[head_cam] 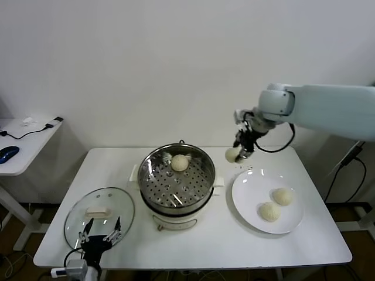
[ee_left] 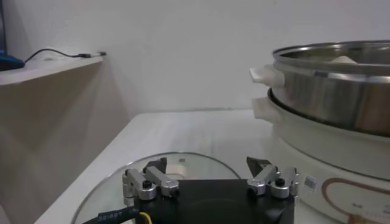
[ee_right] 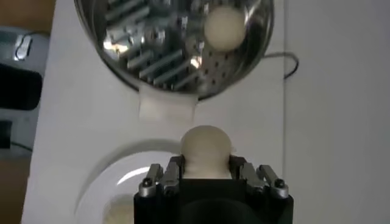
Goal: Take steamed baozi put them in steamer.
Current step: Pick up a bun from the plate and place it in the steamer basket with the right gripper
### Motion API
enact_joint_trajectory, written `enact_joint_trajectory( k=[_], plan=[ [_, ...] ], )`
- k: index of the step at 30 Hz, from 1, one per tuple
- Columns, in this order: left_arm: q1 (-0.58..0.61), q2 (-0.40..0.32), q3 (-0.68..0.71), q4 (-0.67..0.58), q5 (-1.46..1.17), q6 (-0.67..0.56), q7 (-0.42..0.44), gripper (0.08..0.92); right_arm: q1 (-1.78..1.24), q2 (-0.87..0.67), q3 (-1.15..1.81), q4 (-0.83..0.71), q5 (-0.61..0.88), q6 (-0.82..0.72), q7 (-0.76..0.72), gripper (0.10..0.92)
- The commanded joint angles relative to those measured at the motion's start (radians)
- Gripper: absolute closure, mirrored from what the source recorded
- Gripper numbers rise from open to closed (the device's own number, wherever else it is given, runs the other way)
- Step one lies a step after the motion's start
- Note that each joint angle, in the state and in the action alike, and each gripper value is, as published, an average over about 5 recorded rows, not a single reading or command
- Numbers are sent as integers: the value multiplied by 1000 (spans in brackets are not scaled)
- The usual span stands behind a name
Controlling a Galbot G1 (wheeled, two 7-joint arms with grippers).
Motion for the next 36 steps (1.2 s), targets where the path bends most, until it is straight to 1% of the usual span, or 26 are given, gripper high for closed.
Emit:
enact_joint_trajectory(
  k=[1,5,13,21,36],
  plan=[
    [-2,-1,3,-15,0,6,1,177,77,258,118,96,276,-118,129,508],
    [1,-3,6,-18,2,4,2,177,-48,351,143,45,254,-146,180,508],
    [17,-7,18,-15,13,-13,2,177,-248,470,124,-115,130,-178,261,508],
    [24,-7,20,-19,10,-16,1,177,-371,502,136,-217,66,-198,295,508],
    [37,-5,24,-24,5,-25,-4,177,-461,530,158,-303,-4,-201,315,508]
  ],
)
